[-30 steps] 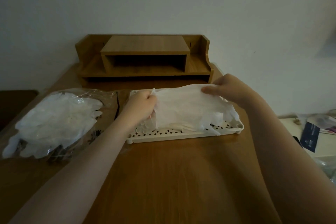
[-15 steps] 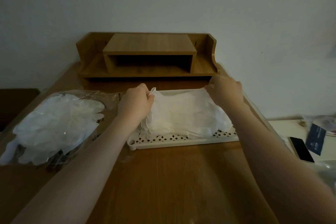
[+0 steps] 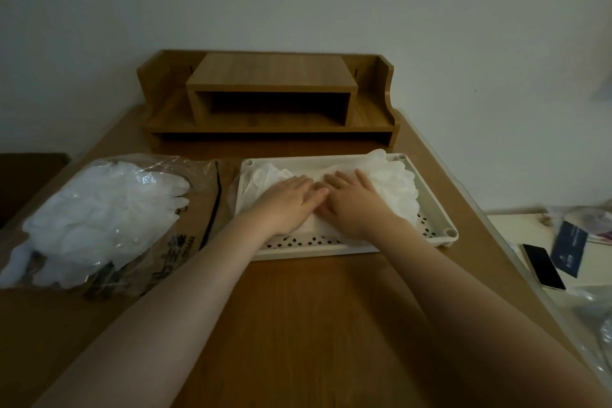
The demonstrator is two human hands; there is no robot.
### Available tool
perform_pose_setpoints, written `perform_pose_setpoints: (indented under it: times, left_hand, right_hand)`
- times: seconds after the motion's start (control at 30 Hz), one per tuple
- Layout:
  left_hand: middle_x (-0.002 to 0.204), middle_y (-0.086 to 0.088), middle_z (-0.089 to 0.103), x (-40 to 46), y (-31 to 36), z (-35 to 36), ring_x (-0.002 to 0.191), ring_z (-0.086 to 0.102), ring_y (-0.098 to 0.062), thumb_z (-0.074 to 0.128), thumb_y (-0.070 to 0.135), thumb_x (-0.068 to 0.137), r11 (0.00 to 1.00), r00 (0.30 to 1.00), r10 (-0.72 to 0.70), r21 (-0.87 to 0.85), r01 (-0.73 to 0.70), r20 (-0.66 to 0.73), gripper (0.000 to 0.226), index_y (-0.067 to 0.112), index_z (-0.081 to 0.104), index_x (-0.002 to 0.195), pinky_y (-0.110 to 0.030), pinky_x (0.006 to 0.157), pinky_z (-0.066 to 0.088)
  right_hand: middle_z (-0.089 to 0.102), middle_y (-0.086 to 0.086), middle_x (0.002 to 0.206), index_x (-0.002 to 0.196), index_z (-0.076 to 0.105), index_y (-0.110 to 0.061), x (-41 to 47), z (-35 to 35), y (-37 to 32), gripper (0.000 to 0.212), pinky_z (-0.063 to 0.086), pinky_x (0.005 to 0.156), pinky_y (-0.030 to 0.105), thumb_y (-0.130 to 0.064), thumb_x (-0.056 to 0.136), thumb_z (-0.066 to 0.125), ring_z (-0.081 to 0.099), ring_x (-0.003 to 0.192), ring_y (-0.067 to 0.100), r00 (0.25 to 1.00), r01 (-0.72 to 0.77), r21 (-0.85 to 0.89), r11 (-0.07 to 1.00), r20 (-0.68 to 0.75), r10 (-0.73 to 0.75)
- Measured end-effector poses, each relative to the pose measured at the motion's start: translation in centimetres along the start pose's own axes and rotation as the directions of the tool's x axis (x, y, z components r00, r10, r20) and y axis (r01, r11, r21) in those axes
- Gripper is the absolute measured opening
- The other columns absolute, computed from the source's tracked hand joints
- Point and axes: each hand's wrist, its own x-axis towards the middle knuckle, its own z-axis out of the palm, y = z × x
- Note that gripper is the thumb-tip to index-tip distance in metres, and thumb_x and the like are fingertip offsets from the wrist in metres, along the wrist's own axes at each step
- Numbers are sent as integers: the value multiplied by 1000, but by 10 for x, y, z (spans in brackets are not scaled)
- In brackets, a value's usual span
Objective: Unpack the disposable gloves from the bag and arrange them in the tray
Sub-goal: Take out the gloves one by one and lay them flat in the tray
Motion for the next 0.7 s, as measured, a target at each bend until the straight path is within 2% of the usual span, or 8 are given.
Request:
perform_pose_setpoints:
  times: [0.13, 0.23, 0.3, 0.37, 0.43, 0.5, 0.6, 0.7]
  left_hand:
    - [159, -7, -6, 3, -17, 4, 146, -4, -21, 15, 68, 90, 941, 997, -79, 328, 78, -10, 82, 17, -1, 152, -37, 118, -1]
    - [159, -7, -10, 1, -22, 7, 146, -7, -22, 28, 85, 75, 924, 988, -149, 350, 155, -46, 109, 15, -6, 151, -41, 117, -3]
    - [159, -9, -12, 0, -23, 7, 146, -8, -24, 35, 89, 67, 929, 985, -169, 328, 173, -41, 121, 13, -8, 151, -41, 117, -3]
    - [158, -10, -14, -2, -22, 4, 146, -10, -26, 40, 88, 66, 937, 979, -202, 288, 197, -13, 124, 11, -9, 150, -40, 116, -2]
    - [159, -9, -11, -8, -18, -2, 146, -9, -26, 44, 79, 75, 957, 981, -191, 217, 191, -23, 113, 13, -9, 151, -41, 117, 1]
    - [159, -5, 5, -23, -16, -11, 146, 0, -25, 48, 57, 89, 987, 979, -105, 99, 123, -174, 88, 18, -1, 151, -42, 116, 10]
    - [146, -3, 39, -48, -24, -25, 136, 31, -19, 46, 26, 98, 999, 852, 6, -41, -32, -523, 51, 16, 31, 145, -31, 107, 29]
    - [126, -2, 55, -68, -48, -41, 118, 48, -17, 43, 16, 98, 994, 742, -27, -98, -53, -670, 34, 13, 49, 131, -23, 93, 36]
  right_hand:
    - [0, 0, 161, 152, 7, -27, -5, 6, 40, 81, -14, 113, 52, -73, 87, 22, -5, 147, 21, 983, -179, 23, 984, 51, 177]
    - [-13, -2, 160, 151, -7, -27, -9, 15, 52, 106, -8, 114, 57, -84, 72, 34, -12, 146, 22, 961, -265, 156, 951, 125, 247]
    - [-13, -3, 160, 151, -8, -26, -9, 16, 52, 115, -6, 114, 60, -86, 66, 42, -14, 146, 23, 956, -283, 226, 932, 139, 257]
    - [-9, -3, 160, 151, -4, -26, -9, 13, 50, 117, -10, 111, 63, -87, 64, 43, -13, 146, 25, 955, -285, 198, 938, 140, 261]
    - [-2, -2, 161, 151, 0, -25, -9, 3, 43, 112, -19, 106, 63, -87, 67, 41, -12, 146, 30, 961, -276, 118, 954, 70, 269]
    - [9, -1, 160, 152, 7, -24, -11, -11, 24, 97, -20, 107, 55, -76, 79, 42, -8, 146, 29, 970, -204, 122, 971, -110, 217]
    - [27, 0, 155, 148, 26, -19, -16, -33, -24, 67, 7, 117, 37, -48, 92, 50, 13, 145, 22, 941, 101, 266, 959, -337, -5]
    - [48, 5, 139, 129, 55, -13, -5, -41, -73, 37, 35, 106, 31, -28, 95, 52, 40, 130, 20, 900, 318, 324, 891, -399, -176]
